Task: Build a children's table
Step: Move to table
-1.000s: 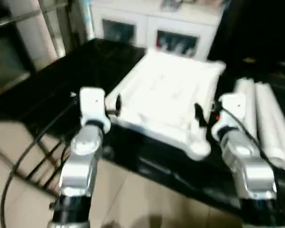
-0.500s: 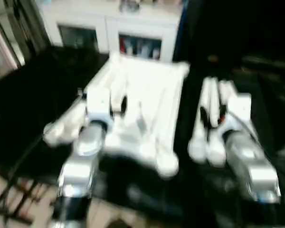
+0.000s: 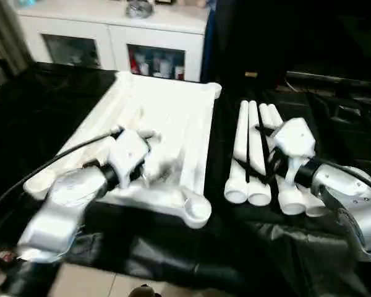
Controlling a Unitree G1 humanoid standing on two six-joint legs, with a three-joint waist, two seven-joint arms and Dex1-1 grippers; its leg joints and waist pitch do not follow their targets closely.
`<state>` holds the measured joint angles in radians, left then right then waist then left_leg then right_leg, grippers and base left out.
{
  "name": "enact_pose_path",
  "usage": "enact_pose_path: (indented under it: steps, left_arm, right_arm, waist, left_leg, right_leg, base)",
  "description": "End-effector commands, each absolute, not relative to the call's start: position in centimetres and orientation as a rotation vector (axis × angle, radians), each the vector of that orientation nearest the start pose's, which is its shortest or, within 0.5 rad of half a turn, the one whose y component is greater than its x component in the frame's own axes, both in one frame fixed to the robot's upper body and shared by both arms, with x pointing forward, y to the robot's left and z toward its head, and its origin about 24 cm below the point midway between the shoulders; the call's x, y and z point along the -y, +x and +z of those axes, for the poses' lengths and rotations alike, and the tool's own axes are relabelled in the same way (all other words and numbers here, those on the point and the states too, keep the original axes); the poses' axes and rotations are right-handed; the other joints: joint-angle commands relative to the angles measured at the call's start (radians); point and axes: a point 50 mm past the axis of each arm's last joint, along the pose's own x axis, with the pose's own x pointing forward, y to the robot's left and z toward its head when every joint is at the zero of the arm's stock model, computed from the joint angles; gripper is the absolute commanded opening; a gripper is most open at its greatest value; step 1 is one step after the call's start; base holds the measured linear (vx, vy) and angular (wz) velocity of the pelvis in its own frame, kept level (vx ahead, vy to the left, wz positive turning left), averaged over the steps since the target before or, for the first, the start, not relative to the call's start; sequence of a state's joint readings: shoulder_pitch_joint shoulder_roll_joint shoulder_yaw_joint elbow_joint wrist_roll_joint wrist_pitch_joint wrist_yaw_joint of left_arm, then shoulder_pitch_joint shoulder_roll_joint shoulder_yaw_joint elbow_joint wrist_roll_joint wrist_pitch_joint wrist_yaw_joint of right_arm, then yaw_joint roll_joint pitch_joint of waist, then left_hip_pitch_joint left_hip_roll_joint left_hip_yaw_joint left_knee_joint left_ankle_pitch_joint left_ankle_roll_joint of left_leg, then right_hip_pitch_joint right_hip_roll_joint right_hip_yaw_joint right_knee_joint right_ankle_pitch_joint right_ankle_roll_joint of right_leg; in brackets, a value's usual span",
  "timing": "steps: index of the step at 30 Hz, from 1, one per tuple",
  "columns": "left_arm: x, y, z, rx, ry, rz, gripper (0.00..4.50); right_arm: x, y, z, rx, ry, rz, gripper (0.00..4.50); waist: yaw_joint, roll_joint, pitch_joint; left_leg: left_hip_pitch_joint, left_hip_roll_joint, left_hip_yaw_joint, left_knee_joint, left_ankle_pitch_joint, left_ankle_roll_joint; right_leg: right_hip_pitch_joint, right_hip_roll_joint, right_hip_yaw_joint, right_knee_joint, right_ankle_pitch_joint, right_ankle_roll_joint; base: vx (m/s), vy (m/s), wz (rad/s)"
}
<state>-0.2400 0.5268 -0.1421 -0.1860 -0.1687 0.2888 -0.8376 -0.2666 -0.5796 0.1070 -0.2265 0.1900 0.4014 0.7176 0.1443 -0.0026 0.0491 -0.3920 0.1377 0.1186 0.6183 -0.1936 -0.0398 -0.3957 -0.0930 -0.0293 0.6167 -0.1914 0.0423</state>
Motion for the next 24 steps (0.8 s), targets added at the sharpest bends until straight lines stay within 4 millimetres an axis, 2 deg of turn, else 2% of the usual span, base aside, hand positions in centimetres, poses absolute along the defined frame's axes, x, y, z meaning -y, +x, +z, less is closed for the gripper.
enact_pose_path:
  steps: [1,3,5,6,7,8,9,10,11,12,13,14,15,16,17,18,19,20,21,22,23,24]
  left_arm:
    - [-14.8,26.2,11.3,-0.130,0.394,-1.113,4.13]
    - [-14.8,26.5,10.7,-0.191,0.470,-1.135,4.13]
    - [-14.9,27.1,9.8,-0.237,0.606,-1.123,3.74]
    - [-14.9,27.1,9.8,-0.237,0.606,-1.123,3.74]
    - [-14.9,27.5,9.5,-0.249,0.632,-1.107,3.71]
    - [-14.7,28.0,9.2,-0.240,0.637,-1.083,3.66]
    - [-14.5,28.4,9.1,-0.235,0.649,-1.079,3.66]
    - [-14.4,28.5,9.0,-0.233,0.655,-1.080,3.39]
    - [-14.4,28.7,8.7,-0.251,0.662,-1.083,3.29]
    - [-14.4,28.9,8.5,-0.265,0.668,-1.087,3.26]
    - [-14.5,29.0,7.9,-0.303,0.729,-1.122,3.22]
    - [-14.5,29.1,7.7,-0.317,0.751,-1.134,3.11]
    - [-14.5,29.2,7.6,-0.330,0.757,-1.138,2.95]
    - [-14.5,29.3,7.5,-0.334,0.753,-1.137,2.86]
    - [-14.5,29.3,7.5,-0.335,0.753,-1.137,2.86]
    - [-14.3,29.4,7.7,-0.317,0.725,-1.117,2.83]
    - [-13.9,29.1,8.1,-0.281,0.663,-1.095,2.83]
    - [-13.3,28.7,8.8,-0.227,0.574,-1.074,2.83]
    - [-12.4,28.3,9.7,-0.140,0.454,-1.017,2.83]
    - [-12.4,28.3,9.7,-0.140,0.454,-1.017,2.83]
    - [-11.8,28.0,10.6,-0.059,0.345,-0.953,2.83]
    - [-11.4,27.9,11.5,0.042,0.239,-0.824,2.83]
  right_arm:
    - [16.9,26.9,12.8,-0.120,-0.462,0.911,4.50]
    - [17.1,26.5,12.5,-0.151,-0.490,0.958,4.50]
    - [17.2,26.4,12.2,-0.172,-0.504,0.977,4.50]
    - [17.2,26.4,12.2,-0.172,-0.504,0.977,4.50]
    - [17.1,26.4,12.2,-0.170,-0.504,0.972,4.50]
    - [17.0,26.3,12.1,-0.168,-0.498,0.972,4.50]
    - [16.9,26.3,12.0,-0.168,-0.494,0.972,4.50]
    - [16.9,26.3,12.0,-0.169,-0.492,0.974,4.50]
    - [16.8,26.2,11.8,-0.175,-0.491,0.982,4.50]
    - [16.7,26.1,11.7,-0.179,-0.491,0.989,4.50]
    - [16.7,25.9,11.4,-0.191,-0.495,1.000,4.50]
    - [16.6,25.9,11.3,-0.194,-0.497,1.004,4.50]
    - [16.6,25.8,11.3,-0.195,-0.495,1.007,4.50]
    - [16.5,25.7,11.3,-0.197,-0.489,1.012,4.50]
    - [16.5,25.7,11.3,-0.197,-0.488,1.013,4.50]
    - [16.5,25.7,11.4,-0.189,-0.486,1.002,4.50]
    - [16.6,25.7,11.5,-0.172,-0.480,0.982,4.50]
    - [16.6,25.9,11.8,-0.147,-0.460,0.949,4.50]
    - [16.8,26.2,12.2,-0.110,-0.425,0.878,4.50]
    - [16.8,26.2,12.2,-0.110,-0.425,0.878,4.50]
    - [17.0,26.6,12.4,-0.076,-0.389,0.800,4.50]
    - [17.6,27.2,12.5,-0.051,-0.319,0.658,4.50]
  waist:
    - [-0.006,0.009,-0.035]
    - [-0.005,0.007,-0.036]
    - [-0.008,0.007,-0.031]
    - [-0.008,0.008,-0.030]
    - [-0.014,0.005,-0.030]
    - [-0.018,0.010,-0.027]
    - [-0.020,0.014,-0.030]
    - [-0.022,0.016,-0.030]
    - [-0.024,0.033,-0.026]
    - [-0.020,0.041,-0.025]
    - [0.059,0.060,-0.028]
    - [0.082,0.025,-0.040]
    - [0.051,-0.038,-0.034]
    - [0.067,-0.023,-0.033]
    - [0.085,-0.005,-0.032]
    - [0.085,-0.002,-0.028]
    - [0.085,0.037,-0.041]
    - [0.068,0.031,-0.042]
    - [0.064,0.039,-0.050]
    - [0.057,0.035,-0.048]
    - [0.060,0.037,-0.050]
    - [0.059,0.041,-0.045]
  left_leg:
    - [0.036,0.064,-0.027,-0.113,-0.621,-0.083]
    - [0.031,0.065,-0.029,-0.117,-0.617,-0.077]
    - [0.034,0.065,-0.027,-0.116,-0.624,-0.075]
    - [0.035,0.064,-0.029,-0.114,-0.629,-0.078]
    - [0.034,0.062,-0.030,-0.112,-0.632,-0.082]
    - [0.033,0.061,-0.033,-0.113,-0.648,-0.084]
    - [0.041,0.062,-0.034,-0.112,-0.668,-0.087]
    - [0.042,0.064,-0.035,-0.116,-0.684,-0.087]
    - [0.033,0.079,-0.035,-0.146,-0.766,-0.092]
    - [0.004,0.094,-0.029,-0.185,-0.826,-0.093]
    - [-0.103,0.090,0.028,-0.259,-0.927,-0.106]
    - [-0.076,0.091,0.064,-0.237,-0.728,-0.052]
    - [0.099,0.055,0.025,0.039,-0.318,-0.078]
    - [0.014,0.014,-0.040,0.068,0.004,-0.011]
    - [0.007,0.022,-0.042,0.052,0.017,-0.018]
    - [0.014,0.049,-0.035,0.013,-0.032,-0.040]
    - [0.036,0.072,-0.032,-0.052,-0.281,-0.097]
    - [0.047,0.081,-0.031,-0.078,-0.497,-0.103]
    - [0.047,0.085,-0.024,-0.088,-0.527,-0.097]
    - [0.032,0.083,-0.022,-0.097,-0.500,-0.082]
    - [0.027,0.088,-0.019,-0.106,-0.459,-0.064]
    - [0.026,0.085,-0.017,-0.105,-0.470,-0.062]
  right_leg:
    - [0.003,-0.056,0.025,-0.106,-0.617,-0.101]
    - [0.011,-0.058,0.020,-0.108,-0.604,-0.095]
    - [0.005,-0.059,0.019,-0.118,-0.647,-0.082]
    - [0.004,-0.061,0.017,-0.120,-0.669,-0.076]
    - [0.009,-0.064,0.009,-0.124,-0.709,-0.068]
    - [0.012,-0.061,-0.006,-0.132,-0.738,-0.058]
    - [0.016,-0.059,-0.021,-0.139,-0.738,-0.055]
    - [0.020,-0.056,-0.028,-0.139,-0.720,-0.057]
    - [0.037,-0.037,-0.050,-0.121,-0.644,-0.069]
    - [0.064,-0.017,-0.064,-0.070,-0.553,-0.081]
    - [0.129,0.022,-0.085,0.123,-0.243,-0.102]
    - [0.113,0.016,0.004,0.167,-0.389,-0.056]
    - [-0.077,-0.146,0.076,-0.131,-0.988,-0.025]
    - [0.001,-0.136,0.131,-0.148,-1.033,-0.073]
    - [0.018,-0.129,0.122,-0.134,-0.964,-0.093]
    - [0.015,-0.118,0.090,-0.116,-0.888,-0.107]
    - [-0.005,-0.050,0.049,-0.061,-0.645,-0.151]
    - [-0.006,-0.030,0.037,-0.044,-0.522,-0.175]
    - [0.006,-0.040,0.036,-0.037,-0.391,-0.216]
    - [0.022,-0.042,0.030,-0.042,-0.355,-0.222]
    - [0.027,-0.047,0.026,-0.049,-0.335,-0.217]
    - [0.021,-0.048,0.026,-0.056,-0.367,-0.210]
  base:
    - [-0.076,0.013,-0.02]
    - [-0.068,0.018,-0.04]
    - [-0.066,0.011,-0.03]
    - [-0.069,0.008,-0.03]
    - [-0.069,0.014,-0.10]
    - [-0.072,0.018,-0.13]
    - [-0.072,0.018,-0.13]
    - [-0.073,0.015,-0.09]
    - [-0.086,0.000,-0.05]
    - [-0.086,0.000,-0.05]
    - [-0.128,-0.021,0.03]
    - [-0.039,-0.126,0.04]
    - [-0.039,-0.126,0.04]
    - [0.027,-0.146,-0.03]
    - [0.000,0.000,0.00]
    - [0.000,0.000,0.00]
    - [-0.055,0.019,0.07]
    - [-0.094,0.018,0.13]
    - [-0.094,0.018,0.13]
    - [0.000,0.000,0.00]
    - [-0.009,0.053,-0.07]
    - [-0.009,0.053,-0.07]
